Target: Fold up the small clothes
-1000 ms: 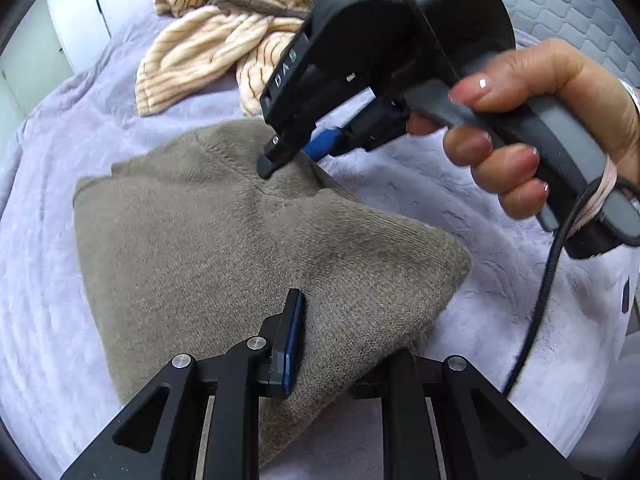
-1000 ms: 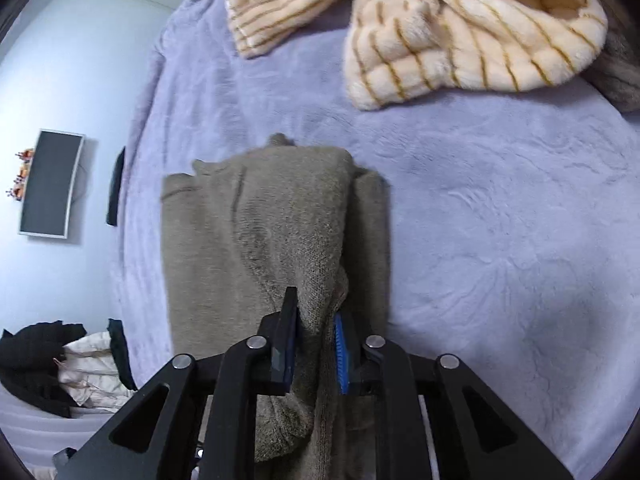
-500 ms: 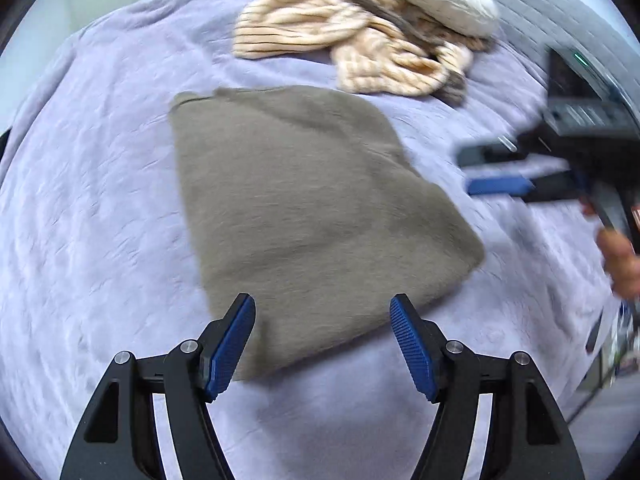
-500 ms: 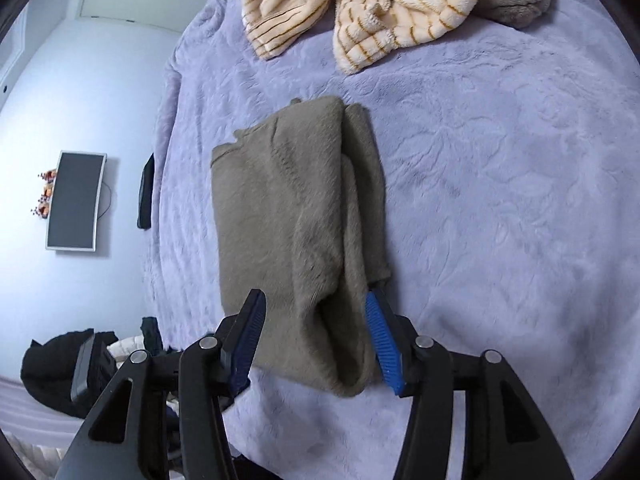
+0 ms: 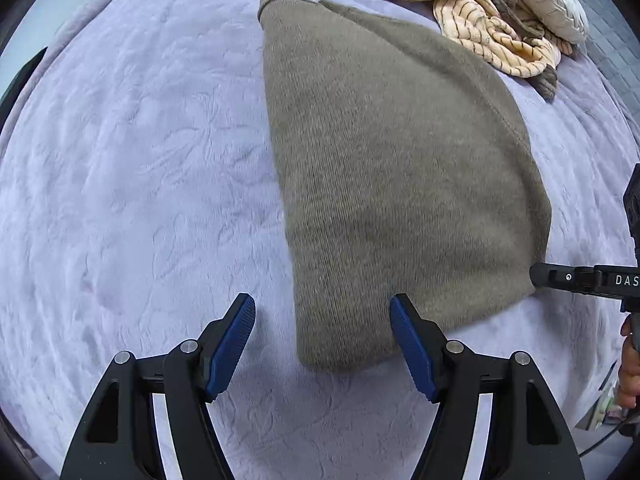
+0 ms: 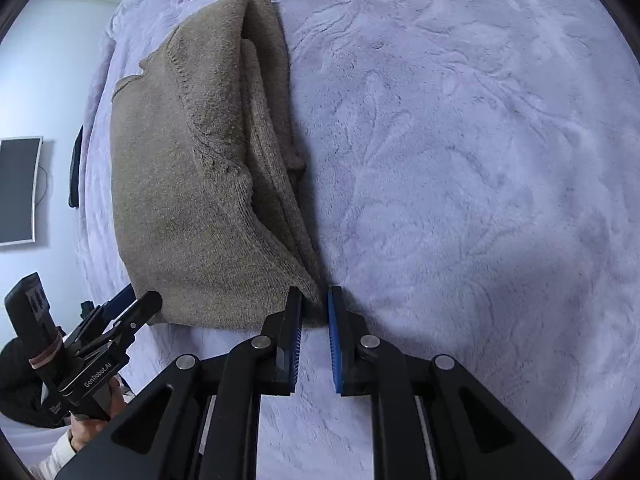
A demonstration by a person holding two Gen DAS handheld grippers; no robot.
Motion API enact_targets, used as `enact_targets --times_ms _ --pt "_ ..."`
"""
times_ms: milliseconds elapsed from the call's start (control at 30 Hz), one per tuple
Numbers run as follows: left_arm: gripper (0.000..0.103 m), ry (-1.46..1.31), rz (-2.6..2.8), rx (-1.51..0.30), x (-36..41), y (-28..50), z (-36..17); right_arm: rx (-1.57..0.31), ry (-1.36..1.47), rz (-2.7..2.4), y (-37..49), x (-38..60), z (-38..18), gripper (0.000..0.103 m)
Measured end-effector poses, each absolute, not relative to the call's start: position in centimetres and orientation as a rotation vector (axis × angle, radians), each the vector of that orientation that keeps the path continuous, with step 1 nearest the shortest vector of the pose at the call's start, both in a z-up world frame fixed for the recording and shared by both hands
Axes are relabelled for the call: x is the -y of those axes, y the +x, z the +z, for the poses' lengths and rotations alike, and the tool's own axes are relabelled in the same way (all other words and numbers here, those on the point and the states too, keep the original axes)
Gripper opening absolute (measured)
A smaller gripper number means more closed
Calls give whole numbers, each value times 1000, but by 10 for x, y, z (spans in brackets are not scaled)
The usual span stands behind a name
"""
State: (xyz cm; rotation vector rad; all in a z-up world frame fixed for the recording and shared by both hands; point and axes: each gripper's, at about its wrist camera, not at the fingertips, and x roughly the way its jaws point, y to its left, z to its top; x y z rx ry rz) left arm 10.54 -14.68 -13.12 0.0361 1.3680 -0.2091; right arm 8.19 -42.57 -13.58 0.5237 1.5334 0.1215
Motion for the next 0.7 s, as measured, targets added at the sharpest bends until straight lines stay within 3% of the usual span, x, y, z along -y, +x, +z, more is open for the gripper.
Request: enact_targets --times_ms 167,200,333,367,433,467,700 --pt "71 38 -198 -1379 149 101 -127 -1546 472 108 68 430 -124 14" --pt "71 38 -195 -1382 148 100 -125 -1546 457 104 65 429 -121 18" --pt "71 43 -183 -1396 147 98 -121 -1561 398 80 50 429 -110 20" --pt "71 43 -182 -1398 147 97 -120 -1562 402 83 46 430 -108 23" --pt "71 48 -179 -1398 147 95 -118 -1561 411 82 38 432 -104 45" --pt "71 52 -179 -1398 147 94 -117 -1558 411 81 36 433 -102 50" --pt "71 61 -179 -1397 143 86 -112 -1538 399 89 37 437 -91 53"
